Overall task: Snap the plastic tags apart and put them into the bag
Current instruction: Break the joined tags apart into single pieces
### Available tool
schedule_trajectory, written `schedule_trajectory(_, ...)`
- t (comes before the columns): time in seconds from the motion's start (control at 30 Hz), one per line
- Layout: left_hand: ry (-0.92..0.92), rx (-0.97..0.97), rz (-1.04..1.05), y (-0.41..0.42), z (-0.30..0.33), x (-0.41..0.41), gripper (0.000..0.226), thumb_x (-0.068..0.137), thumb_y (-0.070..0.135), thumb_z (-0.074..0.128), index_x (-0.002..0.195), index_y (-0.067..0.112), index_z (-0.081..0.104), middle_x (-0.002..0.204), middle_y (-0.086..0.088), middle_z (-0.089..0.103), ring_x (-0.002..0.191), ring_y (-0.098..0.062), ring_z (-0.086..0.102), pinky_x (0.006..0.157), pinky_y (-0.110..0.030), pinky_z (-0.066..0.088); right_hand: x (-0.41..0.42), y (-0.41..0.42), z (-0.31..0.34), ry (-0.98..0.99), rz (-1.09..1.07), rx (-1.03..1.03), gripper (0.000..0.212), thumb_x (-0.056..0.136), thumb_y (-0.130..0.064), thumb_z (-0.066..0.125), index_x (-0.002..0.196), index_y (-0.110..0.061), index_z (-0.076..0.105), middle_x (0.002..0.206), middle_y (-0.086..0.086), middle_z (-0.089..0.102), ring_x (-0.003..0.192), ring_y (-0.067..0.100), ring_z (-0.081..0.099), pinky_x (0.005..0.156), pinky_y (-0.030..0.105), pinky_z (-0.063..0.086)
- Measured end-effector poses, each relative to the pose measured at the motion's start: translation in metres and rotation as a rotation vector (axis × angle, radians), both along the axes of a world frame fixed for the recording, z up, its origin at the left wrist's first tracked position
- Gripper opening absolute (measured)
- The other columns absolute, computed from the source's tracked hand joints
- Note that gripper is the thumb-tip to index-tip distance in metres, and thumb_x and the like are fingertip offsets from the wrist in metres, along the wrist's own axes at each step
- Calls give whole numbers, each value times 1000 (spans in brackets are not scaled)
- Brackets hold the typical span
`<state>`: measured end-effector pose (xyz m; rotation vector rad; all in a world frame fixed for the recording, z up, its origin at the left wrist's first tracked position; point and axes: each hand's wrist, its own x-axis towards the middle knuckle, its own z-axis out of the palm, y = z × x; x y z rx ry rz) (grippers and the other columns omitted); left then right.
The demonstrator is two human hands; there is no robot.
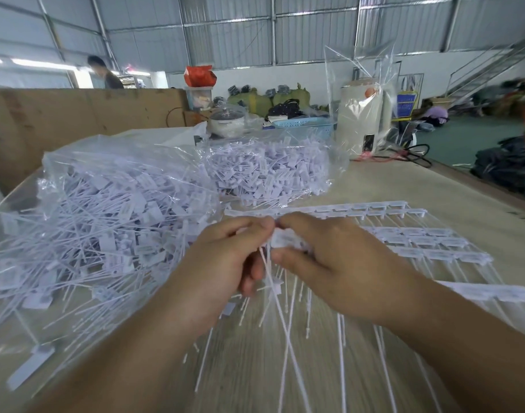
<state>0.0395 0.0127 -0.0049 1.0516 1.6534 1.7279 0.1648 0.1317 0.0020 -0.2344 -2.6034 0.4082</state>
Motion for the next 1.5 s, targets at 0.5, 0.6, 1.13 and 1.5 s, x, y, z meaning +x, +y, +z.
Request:
schedule_trajectory(0.5,228,-143,-95,-6,2,4,29,62,51,70,77,25,72,46,1,50,42,-12,40,45,-22,31,6,-11,1,-35,22,144,62,89,-41,50,142,-35,19,79,-7,61,66,13,59,58,33,49)
schedule_trajectory(0.6,250,-133,-87,-8,5,2,31,64,53,68,79,27,72,46,3,51,44,-15,39,46,-22,30,7,-10,4,-6,0,109,53,86,-46,49,134,-33,35,77,-9,60,66,12,56,59,33,48)
schedule_trajectory(1.13,95,24,21,-15,14,-33,10,74,24,71,82,19,76,42,-3,47,33,-10,29,38,-14,24,11,-2,15,-60,-43,32,36,88,-61,41,75,-28,44,55,-6,46,52,7,47,53,35,41)
schedule_trajectory(1.5,122,-73,-20,-11,5,-33,39,59,53,79,89,30,75,48,-2,56,36,-12,39,41,-18,34,10,5,13,-76,-7,-40,29,89,-52,53,76,-26,51,52,-6,46,49,8,45,53,35,40)
